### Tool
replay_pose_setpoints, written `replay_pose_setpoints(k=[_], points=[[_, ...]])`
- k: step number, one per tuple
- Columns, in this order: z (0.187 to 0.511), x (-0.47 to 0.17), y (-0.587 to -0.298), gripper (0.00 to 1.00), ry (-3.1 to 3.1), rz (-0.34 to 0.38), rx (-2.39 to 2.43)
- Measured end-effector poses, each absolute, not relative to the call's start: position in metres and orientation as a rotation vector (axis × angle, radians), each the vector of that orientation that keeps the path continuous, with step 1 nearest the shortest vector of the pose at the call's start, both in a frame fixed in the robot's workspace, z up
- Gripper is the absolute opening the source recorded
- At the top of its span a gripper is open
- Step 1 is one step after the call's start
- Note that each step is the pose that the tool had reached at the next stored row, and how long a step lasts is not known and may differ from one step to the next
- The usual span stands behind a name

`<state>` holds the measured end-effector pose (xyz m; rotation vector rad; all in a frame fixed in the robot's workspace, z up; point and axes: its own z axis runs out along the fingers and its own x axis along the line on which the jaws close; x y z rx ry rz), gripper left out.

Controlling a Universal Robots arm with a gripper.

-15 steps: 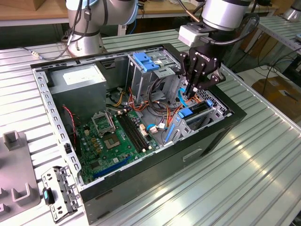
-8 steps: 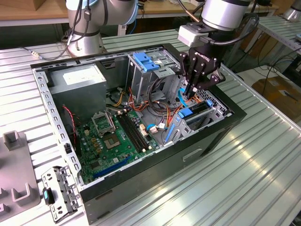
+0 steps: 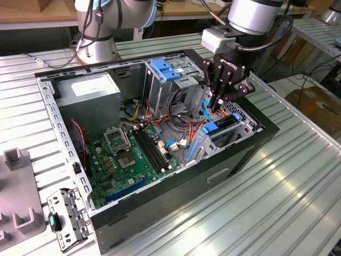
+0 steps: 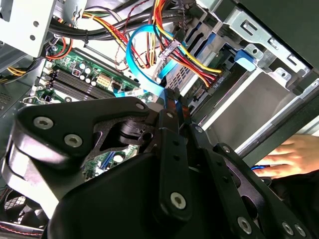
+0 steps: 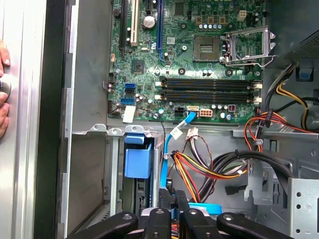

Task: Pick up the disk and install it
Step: 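Insert the second disk wire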

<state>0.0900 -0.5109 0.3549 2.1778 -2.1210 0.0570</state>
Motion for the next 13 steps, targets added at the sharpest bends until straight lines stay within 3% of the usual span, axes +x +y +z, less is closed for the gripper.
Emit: replay_pose_setpoints(k=[13], points=[[0.352,0.085,-0.537,0.16,-2.160,0.105,2.213]])
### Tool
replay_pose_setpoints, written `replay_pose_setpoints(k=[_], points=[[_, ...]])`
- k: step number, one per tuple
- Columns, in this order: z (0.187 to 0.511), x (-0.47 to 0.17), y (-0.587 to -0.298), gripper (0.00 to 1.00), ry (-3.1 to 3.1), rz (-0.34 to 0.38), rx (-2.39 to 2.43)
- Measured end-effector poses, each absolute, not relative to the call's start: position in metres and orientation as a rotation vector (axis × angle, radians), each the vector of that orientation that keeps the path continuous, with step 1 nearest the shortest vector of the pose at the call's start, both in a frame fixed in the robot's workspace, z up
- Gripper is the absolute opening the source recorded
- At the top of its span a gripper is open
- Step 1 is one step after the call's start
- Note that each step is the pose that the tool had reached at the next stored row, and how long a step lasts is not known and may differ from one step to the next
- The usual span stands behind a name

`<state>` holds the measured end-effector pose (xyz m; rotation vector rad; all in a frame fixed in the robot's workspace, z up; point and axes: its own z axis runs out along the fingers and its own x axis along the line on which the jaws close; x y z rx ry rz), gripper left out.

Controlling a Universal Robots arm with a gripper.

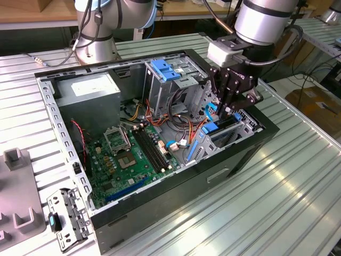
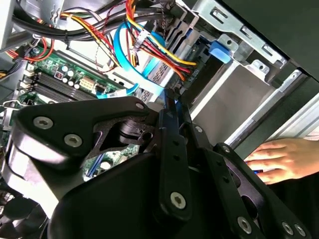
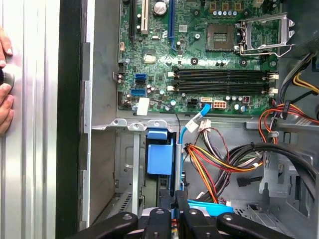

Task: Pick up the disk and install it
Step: 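Insert the second disk wire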

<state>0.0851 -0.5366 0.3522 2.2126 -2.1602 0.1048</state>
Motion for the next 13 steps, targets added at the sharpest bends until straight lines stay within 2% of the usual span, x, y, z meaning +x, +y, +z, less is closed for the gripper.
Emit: replay_pose_setpoints(k=[13], points=[[0.3476,0.0853,-0.5442,0.16,-2.211,0.076,2.209]])
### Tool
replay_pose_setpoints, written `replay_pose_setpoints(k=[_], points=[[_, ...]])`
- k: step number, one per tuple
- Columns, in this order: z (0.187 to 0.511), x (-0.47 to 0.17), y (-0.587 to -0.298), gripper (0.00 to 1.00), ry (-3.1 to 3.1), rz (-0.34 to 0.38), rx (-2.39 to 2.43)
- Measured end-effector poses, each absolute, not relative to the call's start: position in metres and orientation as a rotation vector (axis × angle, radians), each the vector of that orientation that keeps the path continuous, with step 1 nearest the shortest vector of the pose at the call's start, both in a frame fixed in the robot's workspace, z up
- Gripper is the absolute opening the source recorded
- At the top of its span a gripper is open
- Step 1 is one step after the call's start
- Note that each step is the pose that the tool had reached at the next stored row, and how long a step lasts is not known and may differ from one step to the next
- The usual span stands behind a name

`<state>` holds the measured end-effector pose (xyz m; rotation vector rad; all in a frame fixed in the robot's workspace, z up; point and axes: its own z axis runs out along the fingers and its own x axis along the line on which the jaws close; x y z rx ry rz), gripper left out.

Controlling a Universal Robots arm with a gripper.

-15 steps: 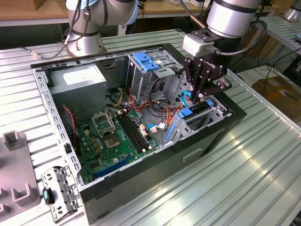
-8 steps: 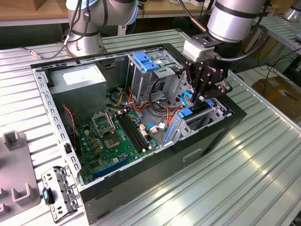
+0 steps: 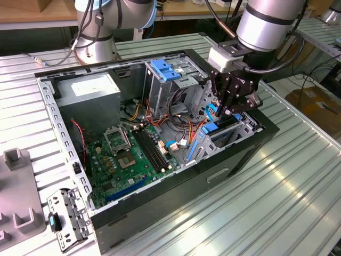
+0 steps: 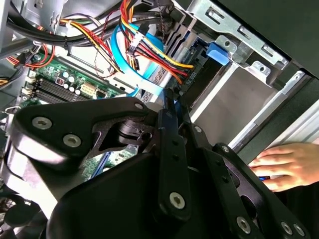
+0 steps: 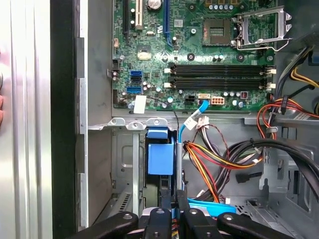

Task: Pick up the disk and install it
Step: 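Insert the second disk wire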

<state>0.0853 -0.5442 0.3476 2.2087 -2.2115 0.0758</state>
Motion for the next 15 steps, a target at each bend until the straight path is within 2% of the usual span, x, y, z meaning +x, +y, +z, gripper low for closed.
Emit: replay_pose_setpoints(k=[15], points=[[0.3391,0.0844,-0.5494,0.16,-2.235,0.075,2.218]])
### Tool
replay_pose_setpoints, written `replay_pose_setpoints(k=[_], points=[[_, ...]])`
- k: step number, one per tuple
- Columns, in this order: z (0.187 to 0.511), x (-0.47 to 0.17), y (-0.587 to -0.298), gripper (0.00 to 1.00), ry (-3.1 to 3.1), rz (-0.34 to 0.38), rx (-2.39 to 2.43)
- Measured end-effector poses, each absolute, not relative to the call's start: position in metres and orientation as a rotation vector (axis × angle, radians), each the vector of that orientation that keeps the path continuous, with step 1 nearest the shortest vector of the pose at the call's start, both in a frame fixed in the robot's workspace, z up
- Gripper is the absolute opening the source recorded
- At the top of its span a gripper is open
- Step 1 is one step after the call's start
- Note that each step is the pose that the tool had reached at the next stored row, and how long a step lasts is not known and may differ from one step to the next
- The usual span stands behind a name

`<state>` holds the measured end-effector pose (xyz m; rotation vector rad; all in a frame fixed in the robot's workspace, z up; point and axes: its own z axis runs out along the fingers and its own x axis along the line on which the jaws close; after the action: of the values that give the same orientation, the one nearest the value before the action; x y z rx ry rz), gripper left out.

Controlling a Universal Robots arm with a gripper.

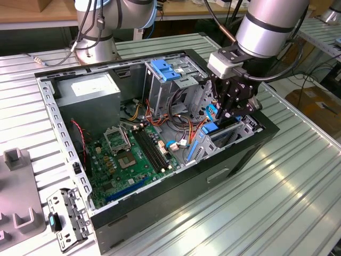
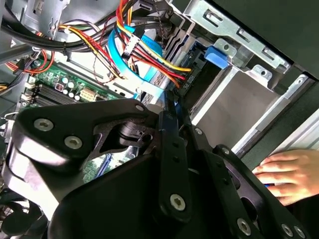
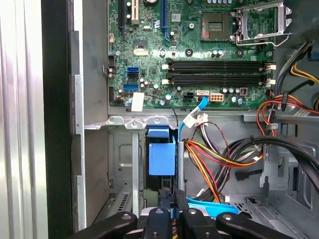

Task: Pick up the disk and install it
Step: 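Insert the second disk wire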

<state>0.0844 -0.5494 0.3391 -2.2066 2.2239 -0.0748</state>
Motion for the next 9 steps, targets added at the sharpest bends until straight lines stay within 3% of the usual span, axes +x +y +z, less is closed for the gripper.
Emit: replay_pose_setpoints(k=[3,4,9], points=[[0.339,0.084,-0.549,0.17,2.223,-0.074,-2.206],[0.343,0.084,-0.549,0.24,2.223,-0.074,-2.206],[0.361,0.084,-0.549,0.24,2.223,-0.077,-2.206]])
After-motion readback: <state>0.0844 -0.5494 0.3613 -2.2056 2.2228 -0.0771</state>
